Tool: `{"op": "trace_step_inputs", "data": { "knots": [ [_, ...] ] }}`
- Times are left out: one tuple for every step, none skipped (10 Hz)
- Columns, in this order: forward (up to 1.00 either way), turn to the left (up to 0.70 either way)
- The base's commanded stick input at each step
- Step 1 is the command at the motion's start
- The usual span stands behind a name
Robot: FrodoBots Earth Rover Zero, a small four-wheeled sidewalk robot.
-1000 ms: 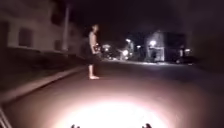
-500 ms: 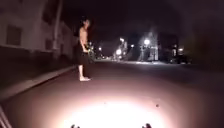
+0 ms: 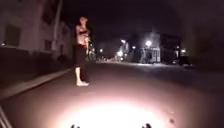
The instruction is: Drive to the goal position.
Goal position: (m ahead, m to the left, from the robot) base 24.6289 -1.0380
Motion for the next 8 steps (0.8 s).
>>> {"op": "trace_step_inputs", "data": {
  "knots": [
    [0.85,0.00],
    [0.85,0.00],
    [0.85,0.00],
    [0.85,0.00],
    [0.85,0.00],
    [0.85,0.00],
    [0.85,0.00],
    [0.85,0.00]
  ]
}}
